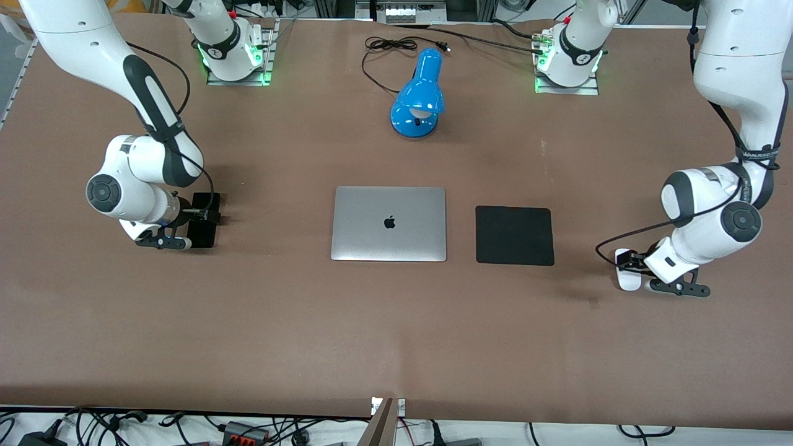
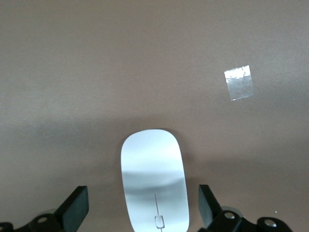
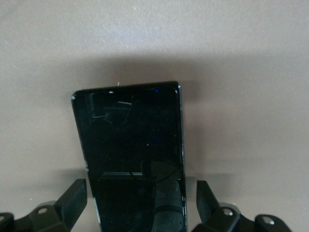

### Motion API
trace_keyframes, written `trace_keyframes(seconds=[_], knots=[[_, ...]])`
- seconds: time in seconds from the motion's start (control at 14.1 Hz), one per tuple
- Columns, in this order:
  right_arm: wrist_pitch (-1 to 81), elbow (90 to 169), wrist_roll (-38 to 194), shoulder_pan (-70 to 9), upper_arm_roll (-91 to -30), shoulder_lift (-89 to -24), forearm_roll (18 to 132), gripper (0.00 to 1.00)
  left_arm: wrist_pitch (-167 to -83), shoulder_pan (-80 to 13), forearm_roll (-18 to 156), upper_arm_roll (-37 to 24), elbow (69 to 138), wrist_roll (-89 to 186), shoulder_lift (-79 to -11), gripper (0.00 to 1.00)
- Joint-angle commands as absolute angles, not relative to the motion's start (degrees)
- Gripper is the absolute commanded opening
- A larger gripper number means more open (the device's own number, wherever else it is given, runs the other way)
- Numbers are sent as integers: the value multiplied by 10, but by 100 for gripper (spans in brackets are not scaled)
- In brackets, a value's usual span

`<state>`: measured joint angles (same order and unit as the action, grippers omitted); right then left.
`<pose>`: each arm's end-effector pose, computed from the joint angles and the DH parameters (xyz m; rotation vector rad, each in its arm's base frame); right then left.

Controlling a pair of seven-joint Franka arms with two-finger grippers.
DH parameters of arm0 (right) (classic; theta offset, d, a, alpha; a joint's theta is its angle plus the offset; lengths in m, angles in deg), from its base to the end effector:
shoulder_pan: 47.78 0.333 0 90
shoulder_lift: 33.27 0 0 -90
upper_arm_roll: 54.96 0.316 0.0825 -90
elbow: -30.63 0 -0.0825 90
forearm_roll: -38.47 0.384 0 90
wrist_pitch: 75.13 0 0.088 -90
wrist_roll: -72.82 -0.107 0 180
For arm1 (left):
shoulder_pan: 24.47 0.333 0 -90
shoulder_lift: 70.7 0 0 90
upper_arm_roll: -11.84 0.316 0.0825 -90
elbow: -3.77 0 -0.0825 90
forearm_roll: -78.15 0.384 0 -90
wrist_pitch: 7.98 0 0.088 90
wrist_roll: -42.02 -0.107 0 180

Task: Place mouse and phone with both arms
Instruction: 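Close the right gripper on the phone while the left gripper grasps the mouse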

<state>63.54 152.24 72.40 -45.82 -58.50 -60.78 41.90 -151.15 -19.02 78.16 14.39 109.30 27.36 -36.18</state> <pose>0.5541 -0.0159 0.1673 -3.1183 0.1234 0.2828 0.6445 0.0887 0.2035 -3.0992 0.1938 -0.0761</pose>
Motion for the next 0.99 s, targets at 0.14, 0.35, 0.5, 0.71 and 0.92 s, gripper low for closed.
trace_keyframes(seconds=[0.14,0.35,0.5,0.71,0.92], knots=[[650,1535,716,-452,-587,-602,422,100,-1536,-188,776,140,1107,256,-355,100],[654,1536,716,-451,-587,-605,422,77,-1568,-188,776,139,1112,254,-347,100],[652,1536,717,-451,-586,-603,422,51,-1572,-188,776,139,1114,253,-341,100],[649,1525,719,-449,-585,-596,422,41,-1571,-188,776,139,1114,253,-337,80],[602,1462,708,-402,-585,-600,425,41,-1570,-188,776,136,1114,254,-336,45]])
